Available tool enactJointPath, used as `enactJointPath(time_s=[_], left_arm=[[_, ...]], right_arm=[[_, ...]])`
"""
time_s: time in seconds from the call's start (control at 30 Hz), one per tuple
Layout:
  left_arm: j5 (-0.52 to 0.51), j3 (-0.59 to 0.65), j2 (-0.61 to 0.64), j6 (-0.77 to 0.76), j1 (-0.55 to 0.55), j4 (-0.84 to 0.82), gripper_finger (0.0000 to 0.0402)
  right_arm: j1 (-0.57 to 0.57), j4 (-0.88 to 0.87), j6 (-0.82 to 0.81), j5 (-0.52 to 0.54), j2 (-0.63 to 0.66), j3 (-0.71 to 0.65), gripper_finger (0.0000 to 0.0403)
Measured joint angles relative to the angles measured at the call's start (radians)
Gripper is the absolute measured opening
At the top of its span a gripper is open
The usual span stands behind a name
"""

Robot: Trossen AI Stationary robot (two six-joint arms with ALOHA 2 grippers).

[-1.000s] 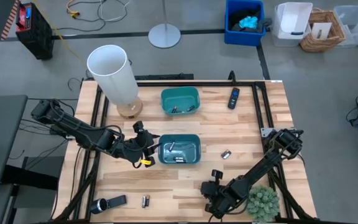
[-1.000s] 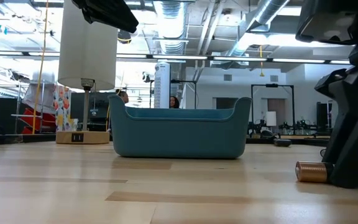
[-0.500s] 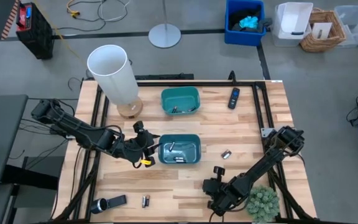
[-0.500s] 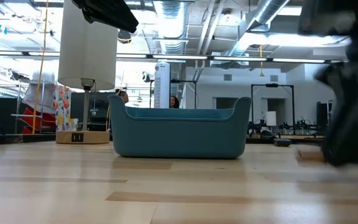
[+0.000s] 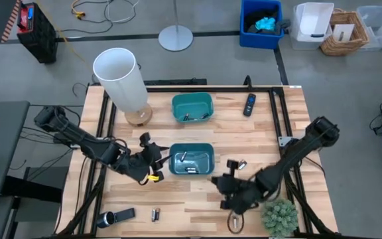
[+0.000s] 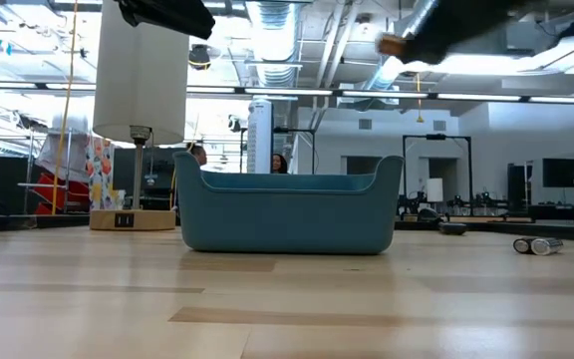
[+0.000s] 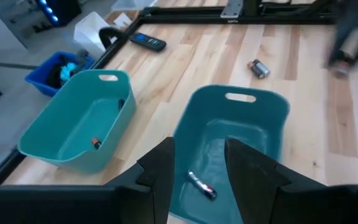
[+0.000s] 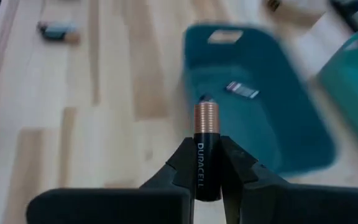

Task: Sort batteries
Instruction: Put the black battery into the green bin

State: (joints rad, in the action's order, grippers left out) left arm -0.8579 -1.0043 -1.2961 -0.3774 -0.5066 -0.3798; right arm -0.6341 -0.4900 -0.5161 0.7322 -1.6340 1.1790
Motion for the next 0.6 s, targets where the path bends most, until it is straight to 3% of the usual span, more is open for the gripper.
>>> enactJointPath(time_s=[0.23,0.47,0.6], left_arm=[[-0.020,0.143,0.000,0.011,-0.052,0.280,0.0134],[-0.020,0.244,0.000,-0.046,-0.099,0.406,0.0134],[-0.022,0.258,0.000,-0.072,-0.124,0.402,0.0134]], right_arm=[[0.241,0.027,0.300,-0.032,0.102,0.001,0.0052],[0.587,0.188,0.586,-0.254,0.142,0.002,0.0052],[0.797,0.236,0.610,-0.440,0.141,0.002,0.0052]])
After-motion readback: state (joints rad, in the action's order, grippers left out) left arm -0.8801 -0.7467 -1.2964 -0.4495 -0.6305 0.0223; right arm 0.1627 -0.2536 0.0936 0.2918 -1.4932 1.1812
